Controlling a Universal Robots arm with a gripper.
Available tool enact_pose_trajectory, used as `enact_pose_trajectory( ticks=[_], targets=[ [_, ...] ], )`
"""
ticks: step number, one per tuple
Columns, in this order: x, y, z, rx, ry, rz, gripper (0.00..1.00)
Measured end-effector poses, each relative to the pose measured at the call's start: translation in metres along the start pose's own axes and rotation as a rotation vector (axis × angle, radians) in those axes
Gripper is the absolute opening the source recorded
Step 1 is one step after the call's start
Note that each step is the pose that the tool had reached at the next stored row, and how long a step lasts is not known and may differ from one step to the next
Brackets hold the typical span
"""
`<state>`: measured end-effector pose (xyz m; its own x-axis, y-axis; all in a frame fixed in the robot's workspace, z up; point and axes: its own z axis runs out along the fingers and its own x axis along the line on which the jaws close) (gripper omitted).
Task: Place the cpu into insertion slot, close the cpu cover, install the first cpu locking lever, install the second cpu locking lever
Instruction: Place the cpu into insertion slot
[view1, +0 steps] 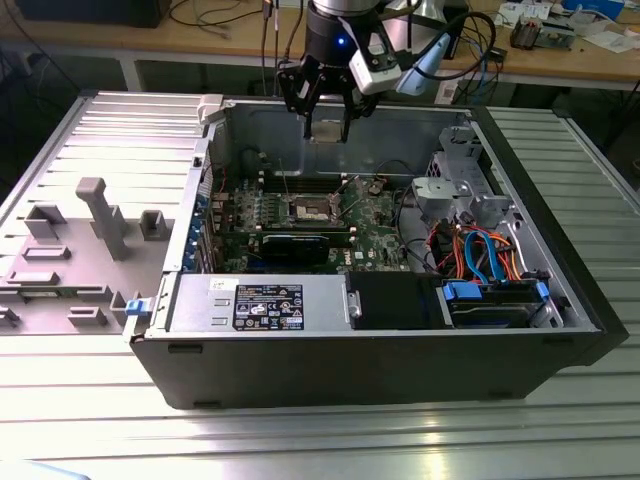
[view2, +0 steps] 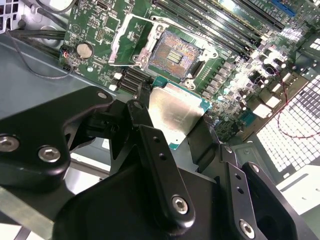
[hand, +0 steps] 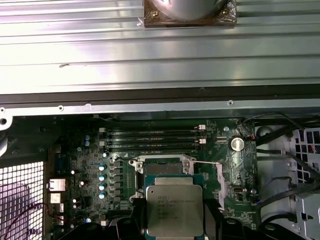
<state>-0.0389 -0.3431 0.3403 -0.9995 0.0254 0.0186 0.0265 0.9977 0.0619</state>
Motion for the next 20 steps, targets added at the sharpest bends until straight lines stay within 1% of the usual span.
enact_pose_trajectory(
  ticks=[20],
  targets=[
    [0.0011,-0.0003,0.0042,0.0000,0.0000,0.000,0.55]
  ],
)
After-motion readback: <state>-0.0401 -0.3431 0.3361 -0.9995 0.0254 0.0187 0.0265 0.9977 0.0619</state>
